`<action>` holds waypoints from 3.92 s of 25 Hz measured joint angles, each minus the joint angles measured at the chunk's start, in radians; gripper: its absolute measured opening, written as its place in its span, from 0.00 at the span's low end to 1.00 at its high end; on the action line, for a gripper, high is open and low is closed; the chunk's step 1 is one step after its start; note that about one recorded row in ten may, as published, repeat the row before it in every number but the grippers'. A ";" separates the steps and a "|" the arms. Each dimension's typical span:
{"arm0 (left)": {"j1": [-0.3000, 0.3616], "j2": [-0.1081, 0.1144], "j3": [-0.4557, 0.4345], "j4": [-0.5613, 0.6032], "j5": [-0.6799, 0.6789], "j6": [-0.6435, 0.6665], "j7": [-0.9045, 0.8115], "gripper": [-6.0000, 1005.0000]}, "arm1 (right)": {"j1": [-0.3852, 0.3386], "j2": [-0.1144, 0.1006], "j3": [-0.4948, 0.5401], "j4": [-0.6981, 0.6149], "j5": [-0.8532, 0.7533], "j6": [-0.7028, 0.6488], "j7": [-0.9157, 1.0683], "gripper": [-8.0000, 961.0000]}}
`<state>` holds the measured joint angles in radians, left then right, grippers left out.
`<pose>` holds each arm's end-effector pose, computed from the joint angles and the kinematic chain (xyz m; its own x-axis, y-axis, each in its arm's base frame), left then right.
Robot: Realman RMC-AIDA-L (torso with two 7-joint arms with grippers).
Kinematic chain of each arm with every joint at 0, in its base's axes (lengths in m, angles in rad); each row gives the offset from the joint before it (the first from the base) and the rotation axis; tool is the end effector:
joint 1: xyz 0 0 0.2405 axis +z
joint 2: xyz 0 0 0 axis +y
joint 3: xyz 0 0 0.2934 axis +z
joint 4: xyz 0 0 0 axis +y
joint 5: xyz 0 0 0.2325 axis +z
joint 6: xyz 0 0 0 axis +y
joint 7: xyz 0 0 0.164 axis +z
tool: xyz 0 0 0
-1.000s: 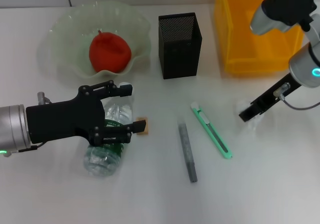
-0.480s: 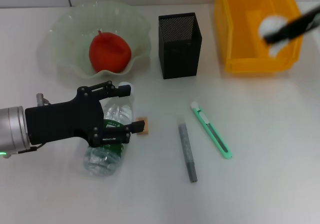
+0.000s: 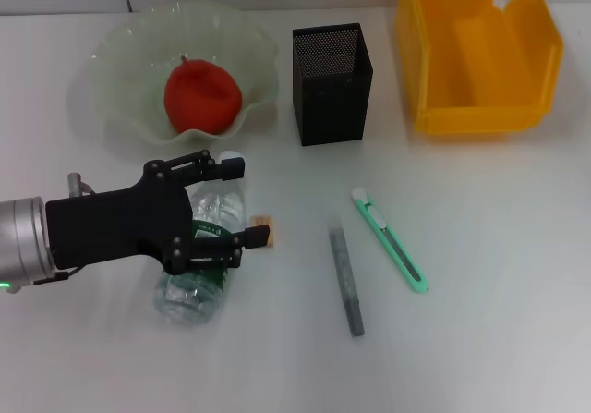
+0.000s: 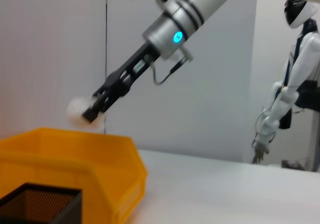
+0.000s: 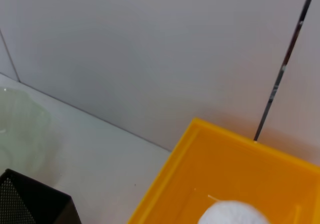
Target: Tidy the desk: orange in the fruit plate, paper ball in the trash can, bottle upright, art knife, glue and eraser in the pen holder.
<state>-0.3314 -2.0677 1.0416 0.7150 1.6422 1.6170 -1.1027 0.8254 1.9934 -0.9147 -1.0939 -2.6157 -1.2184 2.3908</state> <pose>-0.2936 0.3148 -0.0465 0.8127 0.0881 0.5760 0.2262 -0.9587 -0.1724 0.2043 0.5195 0.0703 0.7808 -0.5837 -0.2227 -0.5697 -0.5191 -0.6371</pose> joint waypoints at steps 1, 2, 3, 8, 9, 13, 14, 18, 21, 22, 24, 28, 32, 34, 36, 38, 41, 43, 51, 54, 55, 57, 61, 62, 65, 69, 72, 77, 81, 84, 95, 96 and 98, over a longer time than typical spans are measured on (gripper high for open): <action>0.000 0.000 0.000 0.002 -0.003 0.011 0.000 0.83 | 0.005 -0.001 0.001 0.015 -0.001 0.007 0.000 0.62; 0.000 0.000 0.000 0.005 -0.005 0.027 -0.003 0.83 | 0.007 -0.001 0.002 0.023 0.001 0.012 0.000 0.64; 0.000 0.000 0.000 0.013 -0.012 0.045 -0.019 0.83 | -0.001 0.002 0.002 0.016 0.024 0.018 -0.007 0.66; 0.022 -0.001 0.000 0.111 -0.060 0.062 -0.235 0.83 | -0.107 0.037 -0.001 -0.129 0.165 -0.005 -0.082 0.76; 0.022 -0.001 0.000 0.111 -0.060 0.062 -0.235 0.83 | -0.107 0.037 -0.001 -0.129 0.165 -0.005 -0.082 0.78; 0.138 -0.006 0.112 0.456 0.009 -0.106 -0.628 0.83 | -0.364 0.091 -0.046 -0.331 0.502 -0.068 -0.302 0.85; 0.178 -0.005 0.170 0.563 0.046 -0.185 -0.738 0.83 | -0.429 0.090 -0.074 -0.336 0.600 -0.080 -0.361 0.86; 0.307 -0.005 0.380 0.924 0.261 -0.404 -1.096 0.83 | -0.628 0.091 -0.126 -0.294 0.853 -0.124 -0.615 0.88; 0.333 -0.004 0.464 1.046 0.399 -0.471 -1.275 0.83 | -0.682 0.092 -0.135 -0.235 0.919 -0.148 -0.723 0.87; 0.329 -0.004 0.496 1.085 0.472 -0.492 -1.385 0.82 | -0.699 0.090 -0.134 -0.195 0.941 -0.165 -0.774 0.87; 0.291 -0.005 0.529 1.100 0.574 -0.501 -1.556 0.83 | -0.718 0.089 -0.125 -0.106 0.961 -0.206 -0.856 0.87; 0.154 -0.009 0.590 0.964 0.745 -0.513 -1.761 0.83 | -0.734 0.090 -0.117 0.004 0.965 -0.233 -0.963 0.87; 0.104 -0.011 0.602 0.868 0.747 -0.535 -1.774 0.83 | -0.740 0.091 -0.117 0.055 0.967 -0.239 -0.985 0.87; 0.088 -0.012 0.600 0.816 0.744 -0.565 -1.775 0.83 | -0.740 0.091 -0.117 0.067 0.967 -0.250 -0.986 0.86; 0.077 -0.012 0.593 0.772 0.743 -0.588 -1.776 0.83 | -0.741 0.091 -0.117 0.074 0.968 -0.261 -0.986 0.86; 0.061 -0.012 0.586 0.730 0.743 -0.606 -1.776 0.83 | -0.740 0.091 -0.121 0.077 0.968 -0.267 -0.987 0.86; 0.055 -0.012 0.586 0.719 0.743 -0.613 -1.776 0.83 | -0.738 0.091 -0.123 0.079 0.969 -0.273 -0.988 0.86; 0.028 -0.012 0.586 0.664 0.743 -0.642 -1.776 0.83 | -0.735 0.091 -0.125 0.080 0.969 -0.280 -0.989 0.86; -0.027 -0.012 0.590 0.564 0.745 -0.695 -1.775 0.83 | -0.733 0.091 -0.119 0.093 0.966 -0.287 -0.989 0.85; -0.047 -0.012 0.595 0.535 0.747 -0.711 -1.775 0.81 | -0.731 0.091 -0.118 0.098 0.964 -0.288 -0.989 0.85; -0.052 -0.012 0.595 0.525 0.748 -0.714 -1.775 0.81 | -0.731 0.091 -0.118 0.099 0.963 -0.288 -0.990 0.85; -0.063 -0.012 0.595 0.505 0.753 -0.717 -1.774 0.80 | -0.731 0.091 -0.118 0.100 0.962 -0.288 -0.990 0.85; -0.082 -0.011 0.596 0.469 0.760 -0.717 -1.771 0.77 | -0.731 0.090 -0.124 0.103 0.962 -0.288 -0.990 0.85; -0.086 -0.011 0.596 0.462 0.760 -0.717 -1.770 0.77 | -0.731 0.090 -0.124 0.104 0.962 -0.288 -0.990 0.85; -0.095 -0.010 0.596 0.448 0.761 -0.718 -1.769 0.71 | -0.730 0.090 -0.125 0.108 0.962 -0.288 -0.990 0.84; -0.101 -0.009 0.596 0.439 0.761 -0.719 -1.762 0.61 | -0.730 0.090 -0.125 0.109 0.962 -0.288 -0.990 0.84; -0.102 -0.007 0.591 0.448 0.760 -0.716 -1.739 0.53 | -0.730 0.090 -0.125 0.111 0.962 -0.288 -0.989 0.84; -0.102 -0.004 0.581 0.478 0.758 -0.657 -1.687 0.47 | -0.732 0.089 -0.118 0.112 0.962 -0.288 -0.986 0.84; -0.058 -0.001 0.532 0.599 0.740 -0.554 -1.580 0.46 | -0.727 0.088 -0.115 0.113 0.962 -0.310 -0.981 0.83; 0.048 -0.001 0.452 0.734 0.586 -0.499 -1.374 0.46 | -0.725 0.088 -0.115 0.113 0.962 -0.315 -0.981 0.83; 0.208 0.002 0.192 0.777 0.272 -0.363 -0.919 0.45 | -0.709 0.088 -0.117 0.118 0.962 -0.318 -0.971 0.82; 0.208 0.001 0.175 0.774 0.269 -0.349 -0.912 0.45 | -0.704 0.088 -0.117 0.119 0.962 -0.323 -0.968 0.82; 0.214 0.000 0.138 0.771 0.257 -0.332 -0.872 0.45 | -0.700 0.088 -0.118 0.120 0.962 -0.326 -0.967 0.82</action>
<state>-0.1176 -2.0675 1.1801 1.4863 1.8992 1.2852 -1.9748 0.1257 2.0816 -1.0329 -0.9742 -1.6538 -1.5446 1.4236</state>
